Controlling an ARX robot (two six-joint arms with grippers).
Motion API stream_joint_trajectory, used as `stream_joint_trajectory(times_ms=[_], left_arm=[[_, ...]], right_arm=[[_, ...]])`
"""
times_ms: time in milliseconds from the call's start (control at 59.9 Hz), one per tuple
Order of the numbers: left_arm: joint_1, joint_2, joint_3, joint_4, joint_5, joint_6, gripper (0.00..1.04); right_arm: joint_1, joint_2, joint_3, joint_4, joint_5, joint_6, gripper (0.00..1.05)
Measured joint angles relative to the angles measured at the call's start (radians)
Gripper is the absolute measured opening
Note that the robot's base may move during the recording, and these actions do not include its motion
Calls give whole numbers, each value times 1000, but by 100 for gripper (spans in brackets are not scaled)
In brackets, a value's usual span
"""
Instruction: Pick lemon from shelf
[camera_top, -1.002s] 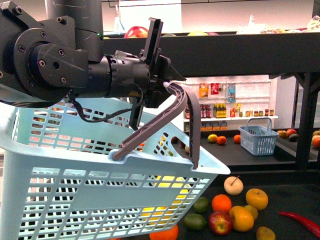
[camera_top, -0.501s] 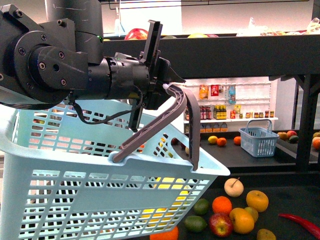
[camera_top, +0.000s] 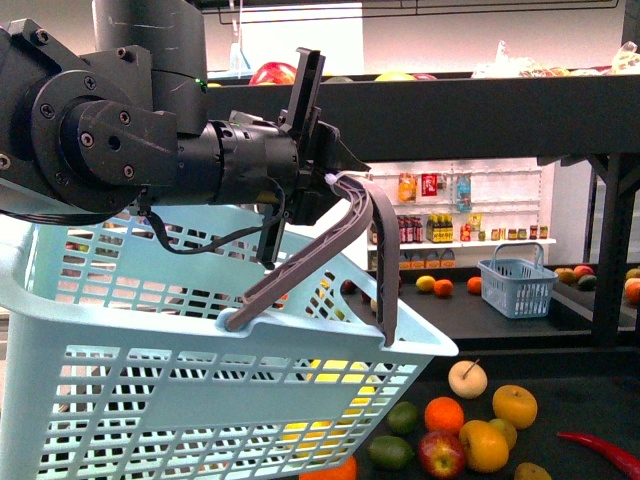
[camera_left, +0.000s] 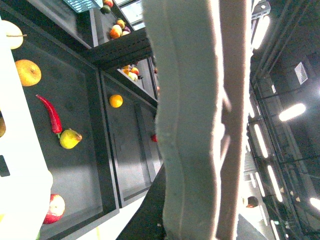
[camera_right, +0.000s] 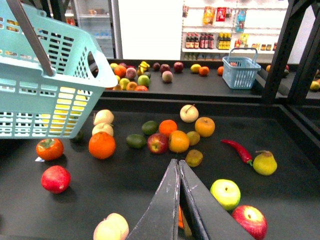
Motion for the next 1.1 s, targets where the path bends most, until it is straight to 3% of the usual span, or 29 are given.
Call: stream_joint_trajectory(times_ms=[317, 851, 968, 1102], left_arm=[[0, 0, 0, 0, 0, 0, 7], [0, 0, 0, 0, 0, 0, 7], [0, 0, 1, -14, -23, 11, 7], [1, 2, 2, -13, -204, 20, 7]], right_arm=[[0, -1, 0, -1, 0, -1, 3], [0, -1, 0, -1, 0, 0, 97], [0, -1, 0, -1, 0, 0, 97], [0, -1, 0, -1, 0, 0, 97]])
